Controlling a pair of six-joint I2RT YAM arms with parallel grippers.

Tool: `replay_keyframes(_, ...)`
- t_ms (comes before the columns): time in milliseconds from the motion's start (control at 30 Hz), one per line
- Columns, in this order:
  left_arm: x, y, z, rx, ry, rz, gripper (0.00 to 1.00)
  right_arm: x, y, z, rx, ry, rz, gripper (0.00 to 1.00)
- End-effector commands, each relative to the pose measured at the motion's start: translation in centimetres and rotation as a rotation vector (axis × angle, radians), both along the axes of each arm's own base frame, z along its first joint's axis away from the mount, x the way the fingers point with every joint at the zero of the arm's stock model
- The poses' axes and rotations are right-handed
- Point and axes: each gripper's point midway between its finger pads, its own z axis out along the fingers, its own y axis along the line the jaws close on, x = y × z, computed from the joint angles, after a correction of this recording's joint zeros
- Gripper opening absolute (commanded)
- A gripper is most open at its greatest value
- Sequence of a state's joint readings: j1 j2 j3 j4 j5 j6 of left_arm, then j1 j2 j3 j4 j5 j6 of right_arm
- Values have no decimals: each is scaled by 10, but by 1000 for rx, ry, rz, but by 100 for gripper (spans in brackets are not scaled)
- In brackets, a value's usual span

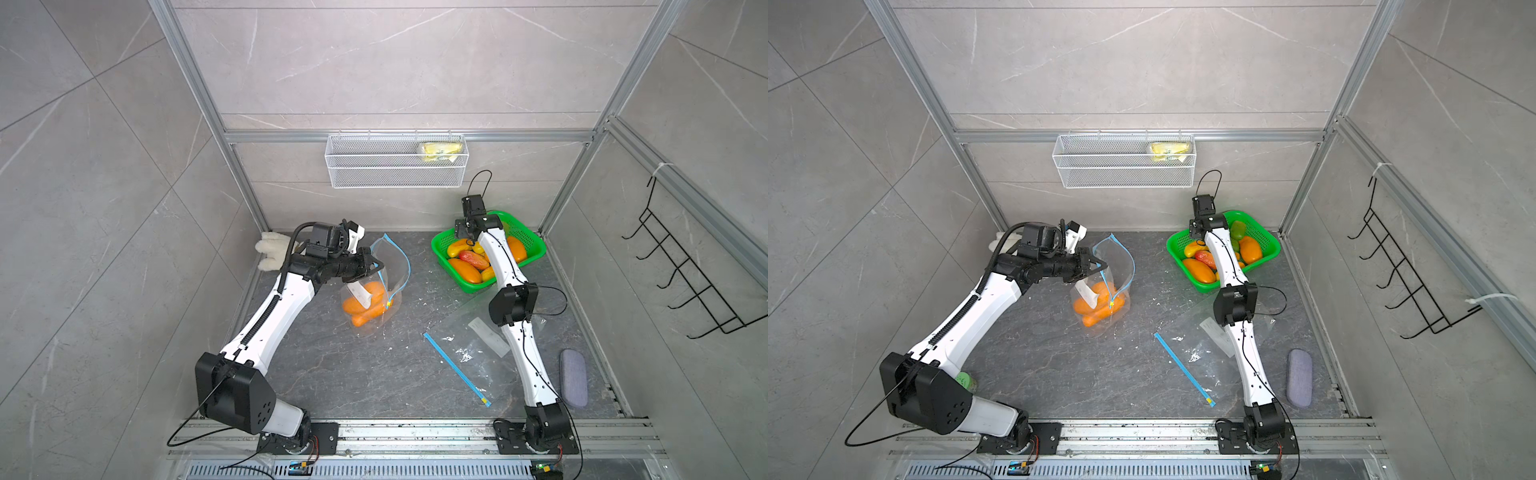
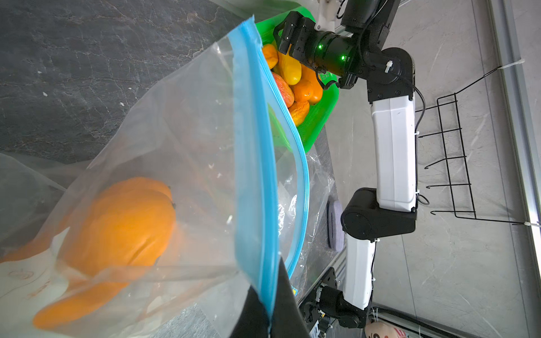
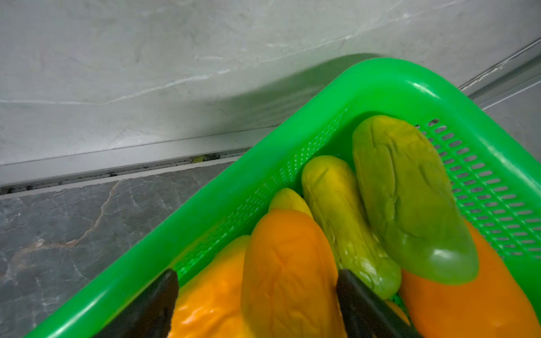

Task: Place the mango in a zip-top bag and seal the zipper
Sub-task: Pick up the mango from the basket.

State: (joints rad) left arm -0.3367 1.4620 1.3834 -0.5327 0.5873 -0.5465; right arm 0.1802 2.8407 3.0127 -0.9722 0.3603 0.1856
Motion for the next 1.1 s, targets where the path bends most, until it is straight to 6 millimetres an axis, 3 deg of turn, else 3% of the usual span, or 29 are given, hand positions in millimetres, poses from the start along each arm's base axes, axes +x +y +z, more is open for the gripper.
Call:
replay_keyframes(0, -2, -5, 0, -28, 1, -25, 2, -16, -6, -28, -10, 114, -1, 83)
replay_keyframes(200, 0, -7, -1, -40, 8, -21, 2, -24, -10, -37, 34, 149, -7, 74)
replay_keyframes(367, -1, -7, -2, -45, 9, -18, 2, -31, -1, -14, 88, 157, 24, 54)
replay_keyframes(633, -5, -6, 0, -53, -2, -18, 1, -74, 25, 11, 163, 262, 90, 47)
replay_keyframes(767, -7, -5, 1, -57, -7, -17, 1, -94, 35, 42, 182, 191, 115, 43)
replay_keyframes(933, -7, -5, 3, -61, -4, -9, 1, -124, 43, 112, 239, 41, 143, 40)
replay_keyframes(1067, -6, -6, 0, -51, -5, 9, 1, -167, 74, 167, 291, -105, 239, 39)
